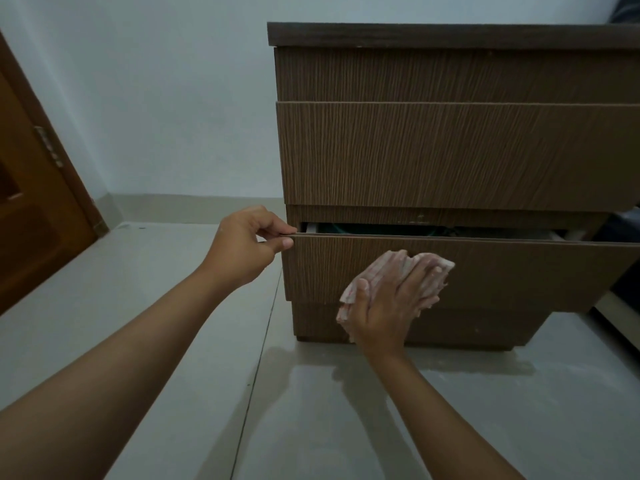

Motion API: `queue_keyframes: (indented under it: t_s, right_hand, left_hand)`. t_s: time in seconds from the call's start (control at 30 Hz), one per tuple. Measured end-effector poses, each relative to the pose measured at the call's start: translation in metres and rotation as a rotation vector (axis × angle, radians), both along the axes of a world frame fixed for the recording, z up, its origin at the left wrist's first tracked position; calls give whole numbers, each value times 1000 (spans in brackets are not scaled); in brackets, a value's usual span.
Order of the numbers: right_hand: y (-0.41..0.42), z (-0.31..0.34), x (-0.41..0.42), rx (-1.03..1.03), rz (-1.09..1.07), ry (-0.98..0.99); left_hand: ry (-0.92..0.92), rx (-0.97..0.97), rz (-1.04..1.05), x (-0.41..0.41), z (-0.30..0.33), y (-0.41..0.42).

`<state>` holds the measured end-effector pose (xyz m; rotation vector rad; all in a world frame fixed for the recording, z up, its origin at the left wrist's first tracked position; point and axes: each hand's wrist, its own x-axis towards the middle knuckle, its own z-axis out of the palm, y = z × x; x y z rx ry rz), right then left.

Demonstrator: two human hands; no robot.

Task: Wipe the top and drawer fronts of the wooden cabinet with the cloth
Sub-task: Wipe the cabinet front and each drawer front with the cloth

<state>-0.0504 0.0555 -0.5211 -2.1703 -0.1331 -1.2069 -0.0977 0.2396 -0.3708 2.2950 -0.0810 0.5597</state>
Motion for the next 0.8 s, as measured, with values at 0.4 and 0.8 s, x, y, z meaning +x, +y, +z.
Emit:
queue_keyframes:
  t_s: [0.4,0.8]
  right_hand:
    - [70,39,-7,139,-7,23]
    - [83,-17,-11,-125,28,-10]
  left_hand:
    - [81,-20,-80,5,6,10]
    - [22,-16,-88,5,1,8]
